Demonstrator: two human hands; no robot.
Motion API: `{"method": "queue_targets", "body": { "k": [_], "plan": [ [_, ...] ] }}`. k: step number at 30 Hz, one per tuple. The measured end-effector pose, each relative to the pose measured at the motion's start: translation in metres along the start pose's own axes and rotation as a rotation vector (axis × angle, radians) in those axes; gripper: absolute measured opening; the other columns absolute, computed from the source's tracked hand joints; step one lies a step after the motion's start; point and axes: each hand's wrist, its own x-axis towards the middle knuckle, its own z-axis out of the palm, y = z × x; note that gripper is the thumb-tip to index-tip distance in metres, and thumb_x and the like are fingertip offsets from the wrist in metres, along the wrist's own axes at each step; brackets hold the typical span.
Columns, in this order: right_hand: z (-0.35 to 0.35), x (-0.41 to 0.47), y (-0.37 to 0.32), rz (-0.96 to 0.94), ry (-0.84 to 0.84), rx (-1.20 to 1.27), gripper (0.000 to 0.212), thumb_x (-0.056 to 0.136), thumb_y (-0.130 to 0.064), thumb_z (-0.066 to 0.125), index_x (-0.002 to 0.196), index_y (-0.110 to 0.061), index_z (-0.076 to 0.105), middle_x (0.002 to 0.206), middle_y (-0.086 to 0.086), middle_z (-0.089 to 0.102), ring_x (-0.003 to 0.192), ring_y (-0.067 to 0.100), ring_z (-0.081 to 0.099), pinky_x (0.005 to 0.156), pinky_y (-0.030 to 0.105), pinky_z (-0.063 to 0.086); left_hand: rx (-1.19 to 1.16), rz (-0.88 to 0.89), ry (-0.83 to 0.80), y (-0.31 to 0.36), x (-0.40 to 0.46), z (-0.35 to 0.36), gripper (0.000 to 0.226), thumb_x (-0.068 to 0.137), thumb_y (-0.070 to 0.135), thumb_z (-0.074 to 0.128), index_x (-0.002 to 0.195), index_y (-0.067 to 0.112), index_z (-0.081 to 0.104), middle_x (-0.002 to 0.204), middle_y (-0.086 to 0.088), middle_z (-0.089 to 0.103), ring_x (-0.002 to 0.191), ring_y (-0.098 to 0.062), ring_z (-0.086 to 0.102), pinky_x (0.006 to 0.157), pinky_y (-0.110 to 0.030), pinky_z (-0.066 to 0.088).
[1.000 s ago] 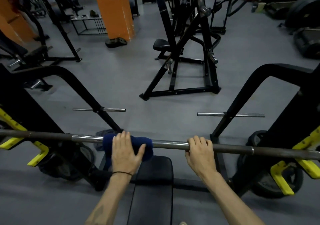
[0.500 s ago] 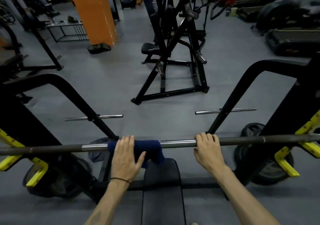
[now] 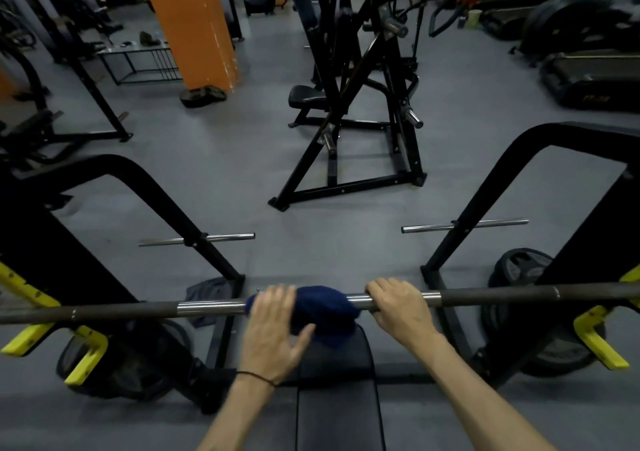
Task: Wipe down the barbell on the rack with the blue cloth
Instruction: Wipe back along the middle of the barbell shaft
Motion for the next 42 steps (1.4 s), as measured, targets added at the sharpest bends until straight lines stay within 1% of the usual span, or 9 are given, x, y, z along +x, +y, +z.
{"method": "queue_targets", "body": {
  "k": [6,11,15,20,24,28,35,39,42],
  "plan": [
    [0.003,0.003,-0.013,0.027,0.063,0.029,0.032,0.057,-0.017,0.085,0.075,-0.018,0.059,0.071,0.0,0.055,0.062,0.024,0.053,0.053,0.035,0.041,0.068,-0.24,-0.037,0.005,0.003,-0.005,0.078,0.095,0.064,0.042,0.137,0.0,0.053,0.14,-0.019,0.052,0.137,-0.042,0.043,0.123,-0.058,0.019],
    [0.007,-0.001,-0.028,-0.004,0.181,-0.045,0.003,0.078,-0.016,0.058,0.079,-0.019,0.06,0.074,0.001,0.052,0.065,0.025,0.052,0.063,0.036,0.03,-0.137,0.017,-0.006,0.11,0.02,0.023,0.079,0.099,0.063,0.037,0.15,0.002,0.042,0.155,-0.014,0.042,0.147,-0.033,0.034,0.123,-0.051,0.02],
    [0.002,0.001,-0.017,-0.032,0.2,-0.066,0.012,0.068,-0.01,0.063,0.076,-0.018,0.059,0.065,0.002,0.052,0.057,0.027,0.052,0.055,0.037,0.036,-0.139,0.11,0.052,0.059,0.009,0.015,0.072,0.099,0.053,0.047,0.152,0.005,0.041,0.16,-0.011,0.036,0.151,-0.027,0.03,0.125,-0.045,0.02],
    [-0.01,0.016,-0.017,0.034,-0.114,-0.06,0.045,0.035,-0.029,0.092,0.057,-0.019,0.054,0.047,-0.001,0.055,0.036,0.024,0.053,0.035,0.024,0.033,0.002,-0.09,0.117,-0.039,-0.018,-0.006,0.072,0.101,0.054,0.038,0.148,0.0,0.043,0.153,-0.017,0.043,0.144,-0.036,0.039,0.123,-0.054,0.022],
    [-0.034,0.034,-0.017,0.05,-0.383,-0.068,0.02,0.079,-0.035,0.067,0.088,-0.017,0.068,0.089,0.009,0.073,0.085,0.034,0.069,0.064,0.033,0.043,-0.003,-0.242,0.07,-0.004,-0.004,0.004,0.077,0.097,0.058,0.041,0.144,-0.003,0.047,0.148,-0.02,0.047,0.145,-0.04,0.034,0.123,-0.06,0.016],
    [-0.051,0.055,-0.01,0.116,-0.735,0.185,0.025,0.081,-0.034,0.07,0.095,-0.013,0.071,0.106,0.015,0.073,0.099,0.035,0.067,0.068,0.03,0.039,-0.157,0.071,0.01,0.098,0.018,0.027,0.086,0.093,0.063,0.05,0.151,0.0,0.039,0.158,-0.016,0.037,0.15,-0.036,0.028,0.125,-0.054,0.013],
    [-0.027,0.022,-0.013,0.074,-0.353,-0.01,0.026,0.087,-0.036,0.059,0.108,-0.021,0.062,0.104,0.006,0.072,0.097,0.035,0.067,0.073,0.038,0.044,-0.088,0.059,0.051,0.016,-0.006,0.007,0.077,0.098,0.053,0.048,0.155,0.002,0.033,0.164,-0.013,0.028,0.153,-0.028,0.024,0.125,-0.047,0.018],
    [-0.01,0.007,-0.027,0.084,-0.109,-0.014,0.036,0.061,-0.029,0.087,0.082,-0.02,0.059,0.078,-0.001,0.061,0.069,0.024,0.058,0.061,0.037,0.043,0.065,-0.109,0.083,-0.058,-0.03,-0.011,0.081,0.1,0.057,0.038,0.154,-0.003,0.03,0.163,-0.018,0.027,0.15,-0.037,0.027,0.124,-0.054,0.018],
    [-0.003,0.011,-0.038,0.154,-0.025,-0.006,0.038,0.052,-0.025,0.088,0.075,-0.019,0.059,0.074,0.0,0.056,0.065,0.025,0.054,0.058,0.036,0.039,0.021,-0.257,0.081,-0.013,-0.014,0.001,0.087,0.097,0.06,0.041,0.15,-0.008,0.035,0.157,-0.025,0.034,0.15,-0.042,0.025,0.123,-0.06,0.015]
  ]
}}
